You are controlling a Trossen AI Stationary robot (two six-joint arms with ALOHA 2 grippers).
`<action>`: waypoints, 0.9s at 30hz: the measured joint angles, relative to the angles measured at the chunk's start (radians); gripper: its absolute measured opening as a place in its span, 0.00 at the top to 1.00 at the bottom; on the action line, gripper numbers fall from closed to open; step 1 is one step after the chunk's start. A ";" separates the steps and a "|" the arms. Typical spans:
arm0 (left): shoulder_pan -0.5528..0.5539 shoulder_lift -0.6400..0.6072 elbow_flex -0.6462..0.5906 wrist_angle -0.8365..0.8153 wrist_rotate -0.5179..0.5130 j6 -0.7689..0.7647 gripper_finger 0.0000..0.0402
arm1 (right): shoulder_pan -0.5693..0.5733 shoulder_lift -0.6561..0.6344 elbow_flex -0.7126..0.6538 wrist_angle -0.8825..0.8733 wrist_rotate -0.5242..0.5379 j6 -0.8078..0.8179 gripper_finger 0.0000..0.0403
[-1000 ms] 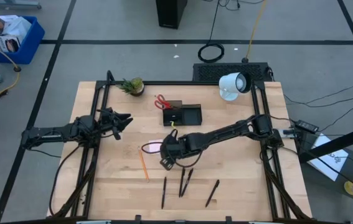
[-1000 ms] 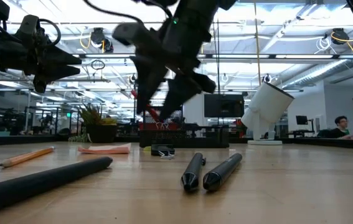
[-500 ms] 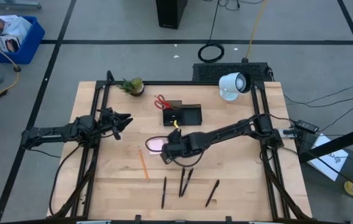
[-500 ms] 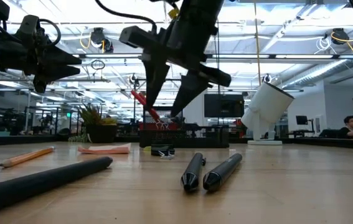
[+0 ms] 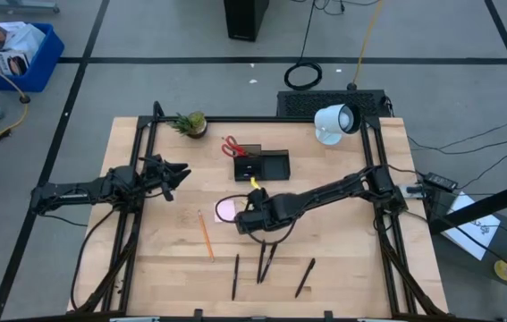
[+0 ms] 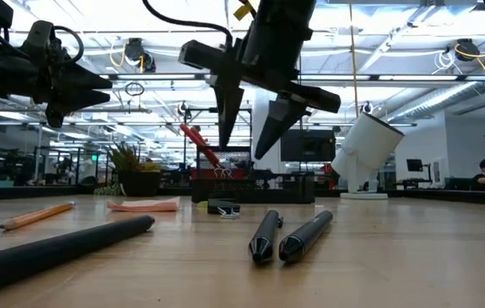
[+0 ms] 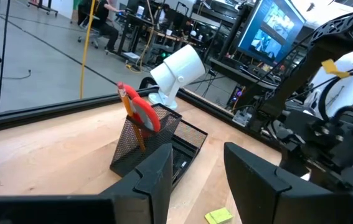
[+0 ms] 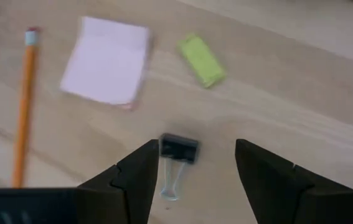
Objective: Pick and place office supplies into organizer
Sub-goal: Put the binder clip into the mesh organizer
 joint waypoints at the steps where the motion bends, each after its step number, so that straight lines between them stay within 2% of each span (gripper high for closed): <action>1: 0.000 0.000 0.000 0.000 0.000 0.000 0.63 | 0.000 0.000 0.000 0.003 0.000 0.013 0.50; 8: 0.000 0.000 0.000 0.000 0.000 0.000 0.63 | 0.000 0.000 0.000 -0.050 -0.002 0.031 0.50; 17: 0.000 0.000 0.000 0.000 0.000 0.000 0.63 | 0.014 0.000 0.000 -0.038 -0.014 0.046 0.49; 21: 0.000 0.000 0.000 0.000 0.000 0.000 0.63 | 0.002 0.012 0.001 -0.009 -0.059 0.068 0.41; 27: 0.000 0.000 0.000 0.000 0.000 0.000 0.63 | -0.019 0.033 0.000 -0.001 -0.087 0.072 0.21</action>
